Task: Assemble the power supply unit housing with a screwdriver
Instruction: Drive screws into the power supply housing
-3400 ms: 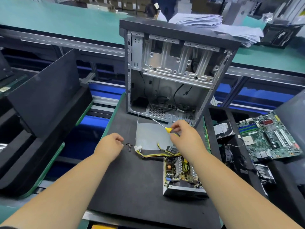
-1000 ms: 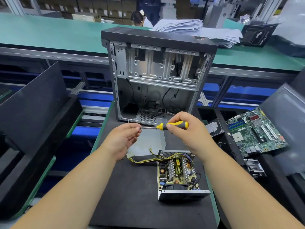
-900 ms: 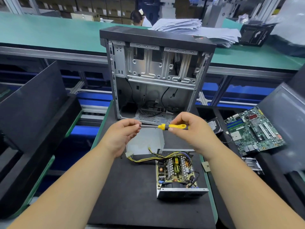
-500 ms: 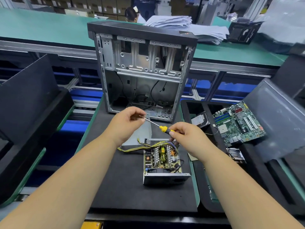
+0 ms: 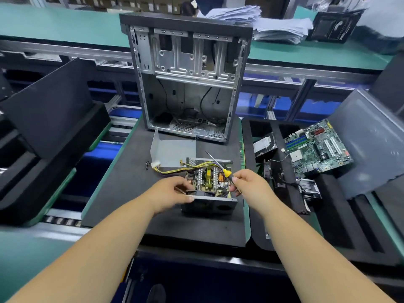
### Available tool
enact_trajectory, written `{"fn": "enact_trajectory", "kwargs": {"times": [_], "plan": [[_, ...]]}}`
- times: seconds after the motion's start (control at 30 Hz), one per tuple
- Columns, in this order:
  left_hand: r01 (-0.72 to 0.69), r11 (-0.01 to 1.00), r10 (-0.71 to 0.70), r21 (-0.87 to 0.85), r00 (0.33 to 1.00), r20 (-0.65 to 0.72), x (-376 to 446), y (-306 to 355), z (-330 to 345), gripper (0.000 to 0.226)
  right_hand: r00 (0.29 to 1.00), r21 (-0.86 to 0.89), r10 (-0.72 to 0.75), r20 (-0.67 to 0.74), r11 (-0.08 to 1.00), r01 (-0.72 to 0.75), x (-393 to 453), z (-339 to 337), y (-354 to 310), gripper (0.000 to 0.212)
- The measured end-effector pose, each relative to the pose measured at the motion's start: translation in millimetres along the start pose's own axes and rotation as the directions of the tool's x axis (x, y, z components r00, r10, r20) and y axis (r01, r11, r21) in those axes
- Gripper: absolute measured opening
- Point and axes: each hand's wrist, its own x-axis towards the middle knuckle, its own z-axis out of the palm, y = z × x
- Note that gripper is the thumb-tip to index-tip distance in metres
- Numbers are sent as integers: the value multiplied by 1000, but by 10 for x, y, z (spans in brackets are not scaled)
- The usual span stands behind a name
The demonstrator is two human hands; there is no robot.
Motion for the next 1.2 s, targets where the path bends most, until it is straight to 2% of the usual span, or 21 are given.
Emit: {"fn": "enact_trajectory", "kwargs": {"times": [0.17, 0.3, 0.37, 0.57, 0.7, 0.8, 0.93, 1.1, 1.2], "plan": [[-4, 989, 28, 145, 986, -161, -70, 13, 77, 20, 1000, 31, 6, -4, 1000, -6, -44, 29, 130, 22], [8, 986, 30, 169, 975, -219, -115, -62, 147, 27, 1000, 61, 18, -19, 998, -17, -59, 47, 178, 19], [2, 991, 30, 136, 972, -232, -126, -107, 168, 28, 1000, 91, 30, -4, 995, -29, -89, 53, 198, 17], [-53, 993, 13, -109, 940, -341, -185, -97, 170, 26, 1000, 134, 4, -26, 991, -1, -151, 17, 178, 18], [-38, 999, 36, -1, 962, -271, -231, -91, 170, 15, 999, 161, 35, -5, 986, -34, -207, 33, 205, 18], [-34, 998, 44, 60, 982, -181, -255, -128, 151, 29, 999, 135, 30, -13, 991, -28, -224, 51, 244, 19], [-52, 978, 79, 201, 989, -127, -213, -119, 109, 31, 999, 128, 54, -5, 990, -52, -185, 78, 218, 16], [-74, 996, 81, 52, 986, -143, -134, -22, -57, 24, 998, 146, 12, -68, 989, -2, -81, 9, 62, 15], [-75, 995, 68, -71, 993, -101, -47, 55, -214, 19, 996, 161, -16, -85, 987, 30, 10, -63, -82, 16]]}}
